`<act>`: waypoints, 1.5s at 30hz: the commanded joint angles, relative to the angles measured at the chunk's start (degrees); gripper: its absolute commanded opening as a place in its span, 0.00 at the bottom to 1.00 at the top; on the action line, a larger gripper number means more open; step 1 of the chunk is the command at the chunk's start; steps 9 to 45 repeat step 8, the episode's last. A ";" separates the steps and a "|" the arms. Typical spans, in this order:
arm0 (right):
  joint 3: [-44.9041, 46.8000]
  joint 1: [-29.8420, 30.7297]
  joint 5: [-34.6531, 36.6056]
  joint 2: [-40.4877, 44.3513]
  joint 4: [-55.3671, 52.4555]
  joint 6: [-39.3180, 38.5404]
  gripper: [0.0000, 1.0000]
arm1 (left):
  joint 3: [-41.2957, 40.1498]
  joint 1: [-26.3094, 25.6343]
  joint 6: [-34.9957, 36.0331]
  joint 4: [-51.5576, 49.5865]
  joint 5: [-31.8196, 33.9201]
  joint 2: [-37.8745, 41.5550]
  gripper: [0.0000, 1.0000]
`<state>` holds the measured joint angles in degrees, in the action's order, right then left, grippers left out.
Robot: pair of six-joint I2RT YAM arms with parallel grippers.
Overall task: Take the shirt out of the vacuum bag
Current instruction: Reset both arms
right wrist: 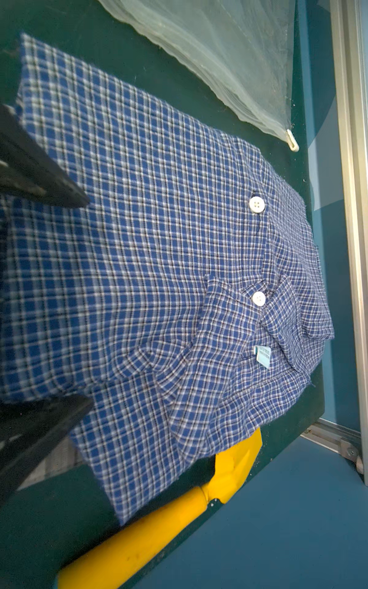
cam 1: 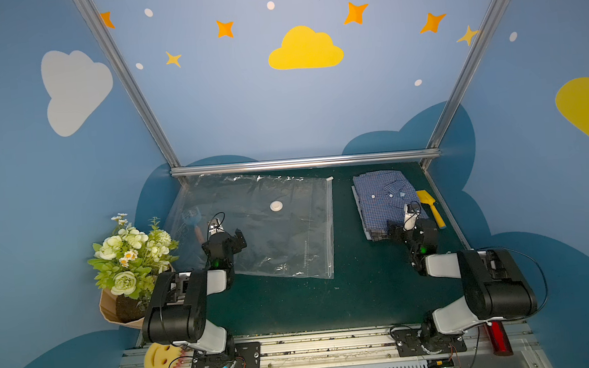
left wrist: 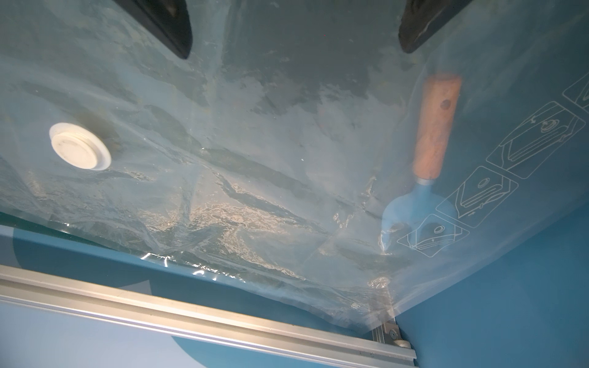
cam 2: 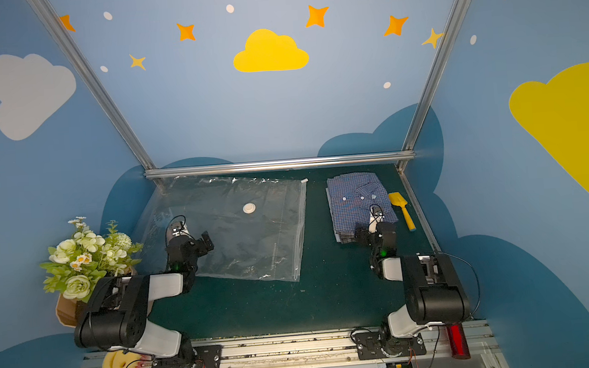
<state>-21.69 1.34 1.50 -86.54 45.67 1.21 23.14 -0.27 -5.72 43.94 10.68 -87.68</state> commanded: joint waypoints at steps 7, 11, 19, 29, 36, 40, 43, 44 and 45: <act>-0.90 0.33 1.17 0.28 0.40 -0.07 0.89 | 0.44 -0.35 1.06 0.33 0.22 0.09 1.00; -0.96 0.33 1.22 0.19 0.41 -0.05 0.89 | 0.35 -0.36 1.14 0.38 0.21 0.12 1.00; -0.96 0.33 1.22 0.19 0.41 -0.05 0.89 | 0.35 -0.36 1.14 0.38 0.21 0.12 1.00; -0.96 0.33 1.22 0.19 0.41 -0.05 0.89 | 0.35 -0.36 1.14 0.38 0.21 0.12 1.00; -0.96 0.33 1.22 0.19 0.41 -0.05 0.89 | 0.35 -0.36 1.14 0.38 0.21 0.12 1.00; -0.96 0.33 1.22 0.19 0.41 -0.05 0.89 | 0.35 -0.36 1.14 0.38 0.21 0.12 1.00; -0.96 0.33 1.22 0.19 0.41 -0.05 0.89 | 0.35 -0.36 1.14 0.38 0.21 0.12 1.00; -0.96 0.33 1.22 0.19 0.41 -0.05 0.89 | 0.35 -0.36 1.14 0.38 0.21 0.12 1.00; -0.96 0.33 1.22 0.19 0.41 -0.05 0.89 | 0.35 -0.36 1.14 0.38 0.21 0.12 1.00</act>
